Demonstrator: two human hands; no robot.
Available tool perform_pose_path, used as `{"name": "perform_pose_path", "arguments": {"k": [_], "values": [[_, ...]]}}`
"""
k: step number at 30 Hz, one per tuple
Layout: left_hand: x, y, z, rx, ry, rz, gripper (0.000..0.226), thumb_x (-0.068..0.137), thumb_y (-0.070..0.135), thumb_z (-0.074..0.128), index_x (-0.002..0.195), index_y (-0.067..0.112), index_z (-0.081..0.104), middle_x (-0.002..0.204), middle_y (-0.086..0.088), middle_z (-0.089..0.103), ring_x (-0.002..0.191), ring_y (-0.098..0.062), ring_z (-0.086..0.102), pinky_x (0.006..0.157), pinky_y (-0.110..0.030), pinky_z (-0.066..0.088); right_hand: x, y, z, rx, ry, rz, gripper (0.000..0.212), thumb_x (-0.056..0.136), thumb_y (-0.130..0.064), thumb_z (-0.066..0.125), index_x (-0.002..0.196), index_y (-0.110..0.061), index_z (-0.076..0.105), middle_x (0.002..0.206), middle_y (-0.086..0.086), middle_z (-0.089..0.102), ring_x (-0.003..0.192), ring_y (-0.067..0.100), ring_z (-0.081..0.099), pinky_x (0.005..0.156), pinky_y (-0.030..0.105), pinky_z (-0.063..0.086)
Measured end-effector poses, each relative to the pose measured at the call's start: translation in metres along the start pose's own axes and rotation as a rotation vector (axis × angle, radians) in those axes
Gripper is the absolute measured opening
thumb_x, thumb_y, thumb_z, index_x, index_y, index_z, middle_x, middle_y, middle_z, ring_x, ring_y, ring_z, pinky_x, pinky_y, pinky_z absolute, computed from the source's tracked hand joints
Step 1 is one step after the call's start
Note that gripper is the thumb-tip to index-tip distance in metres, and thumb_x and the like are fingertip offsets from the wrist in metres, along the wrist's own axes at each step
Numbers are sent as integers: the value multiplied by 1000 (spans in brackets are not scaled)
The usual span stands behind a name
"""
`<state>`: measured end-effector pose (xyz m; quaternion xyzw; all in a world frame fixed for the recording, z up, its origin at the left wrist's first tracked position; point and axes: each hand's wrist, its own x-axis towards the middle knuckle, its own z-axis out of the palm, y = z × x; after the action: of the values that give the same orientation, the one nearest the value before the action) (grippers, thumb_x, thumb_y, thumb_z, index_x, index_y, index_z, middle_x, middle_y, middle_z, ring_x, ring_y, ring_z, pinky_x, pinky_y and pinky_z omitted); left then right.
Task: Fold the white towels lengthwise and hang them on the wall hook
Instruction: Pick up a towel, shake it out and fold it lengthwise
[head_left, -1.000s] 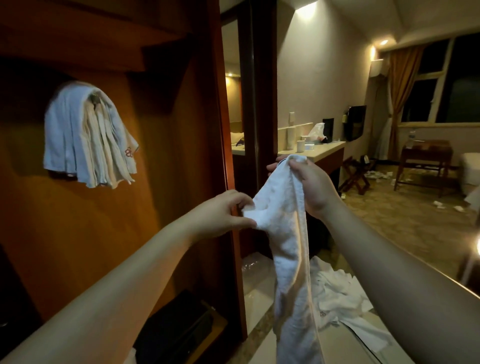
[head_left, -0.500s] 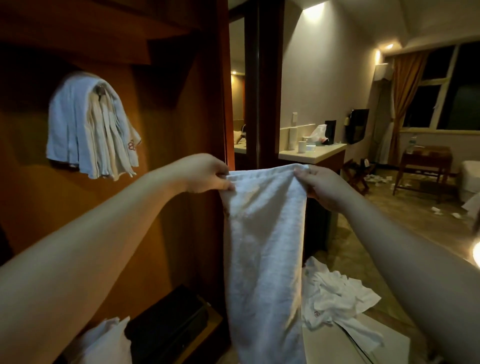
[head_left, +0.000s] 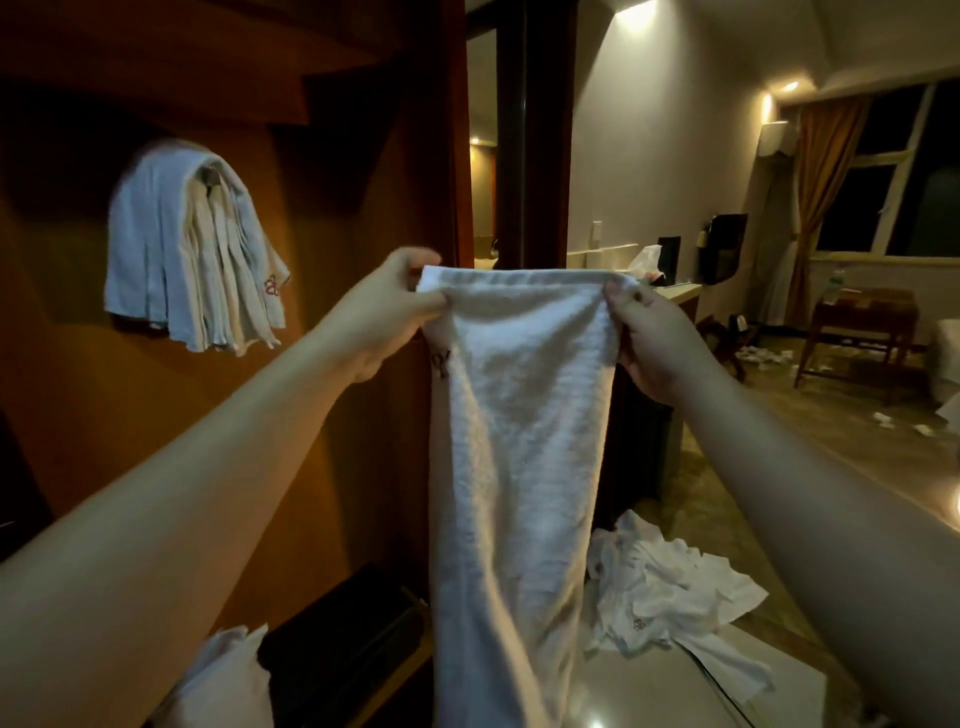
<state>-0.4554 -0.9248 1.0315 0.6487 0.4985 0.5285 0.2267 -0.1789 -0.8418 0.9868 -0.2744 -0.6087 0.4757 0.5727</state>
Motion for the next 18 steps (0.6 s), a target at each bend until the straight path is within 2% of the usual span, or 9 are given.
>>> {"name": "perform_pose_path", "arguments": {"k": [3,5,7,9,11,13,15,18], "values": [[-2,-11,7,-64,10,-125,7,93,30,67,100,29,68,95,7,77,91,-12,73,77,-27,55,-1,4,18,-122,98,-77,19,99,-46,54,101,-35,69,94,-9,76,92,12,74,86,38,58],[-3,-19,11,-139,71,-150,10,94,32,66,100,25,67,99,0,74,93,-19,71,69,-27,54,-3,8,23,-206,156,-105,18,101,-50,51,100,-39,65,94,-11,75,90,10,73,84,37,58],[-7,-25,20,-206,148,-137,8,98,32,59,100,26,63,102,-2,71,91,-20,69,63,-28,55,-6,12,26,-301,196,-129,19,100,-56,49,97,-43,63,94,-10,74,89,10,72,80,36,57],[-13,-32,33,-178,272,-78,10,100,35,54,96,28,59,96,2,68,84,-9,67,64,-26,53,-8,15,30,-368,244,-156,20,99,-59,47,95,-45,61,91,-12,72,84,5,69,74,33,54],[-21,-39,49,-117,409,33,15,102,34,51,89,28,54,85,6,61,67,7,58,55,-13,46,-10,17,34,-431,296,-189,22,100,-60,45,90,-47,59,83,-22,69,76,-6,64,65,26,47],[-27,-41,61,-123,484,116,17,104,33,49,87,28,51,80,7,56,58,7,51,48,-9,39,-13,18,34,-484,338,-229,26,100,-61,43,87,-44,58,78,-28,65,70,-10,60,58,20,43],[-27,-39,65,-119,512,151,18,105,33,46,88,27,49,78,7,54,57,5,49,48,-11,38,-15,20,31,-500,353,-284,31,100,-62,44,87,-38,60,74,-24,64,65,-6,59,53,11,42],[-17,-37,61,-157,507,94,20,107,35,43,91,26,52,79,7,55,64,-1,52,56,-19,43,-14,22,27,-495,341,-354,45,98,-63,47,88,-23,62,70,-6,60,57,2,52,51,15,38]]}}
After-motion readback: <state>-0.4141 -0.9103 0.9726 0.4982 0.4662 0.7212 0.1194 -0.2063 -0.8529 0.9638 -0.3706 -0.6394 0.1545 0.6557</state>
